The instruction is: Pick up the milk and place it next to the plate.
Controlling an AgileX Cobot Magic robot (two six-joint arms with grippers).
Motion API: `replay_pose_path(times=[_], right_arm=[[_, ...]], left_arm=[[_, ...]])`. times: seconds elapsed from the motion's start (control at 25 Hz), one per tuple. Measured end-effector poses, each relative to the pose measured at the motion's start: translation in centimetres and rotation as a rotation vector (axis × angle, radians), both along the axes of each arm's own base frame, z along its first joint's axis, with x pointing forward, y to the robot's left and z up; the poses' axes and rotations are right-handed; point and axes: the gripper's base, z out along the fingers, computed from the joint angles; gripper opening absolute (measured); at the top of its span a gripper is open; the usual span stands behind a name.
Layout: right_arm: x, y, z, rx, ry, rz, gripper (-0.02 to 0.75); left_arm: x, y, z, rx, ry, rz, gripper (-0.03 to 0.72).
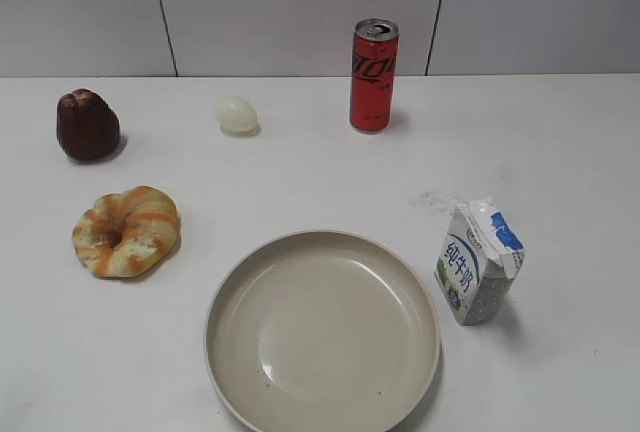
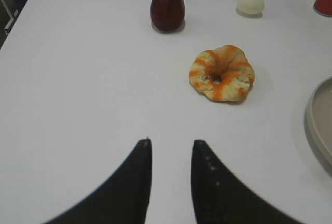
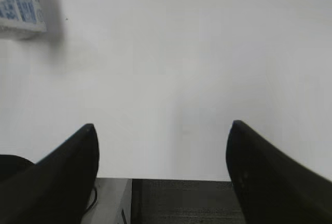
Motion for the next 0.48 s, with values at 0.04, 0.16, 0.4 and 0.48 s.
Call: replay_pose_path(times=[0.04,0.16,0.4,0.48], right_arm=[[-0.9,0.0,-0.4,0.000,-0.027,-0.001,0.573],[-3.2,0.0,-1.6,0.000,-0.100,-0.004,0.573],[-6.5,0.0,-2.4,0.000,-0.234,-0.005,0.573],[-7.3,0.0,-1.9,0.000,-0.290,-0.005,0.573]], left_arm=[[0.0,0.0,0.0,0.000,0.000,0.000,0.208],[0.0,0.0,0.0,0.000,0.000,0.000,0.208],[0.0,0.0,0.0,0.000,0.000,0.000,0.208],[0.0,0.0,0.0,0.000,0.000,0.000,0.208]])
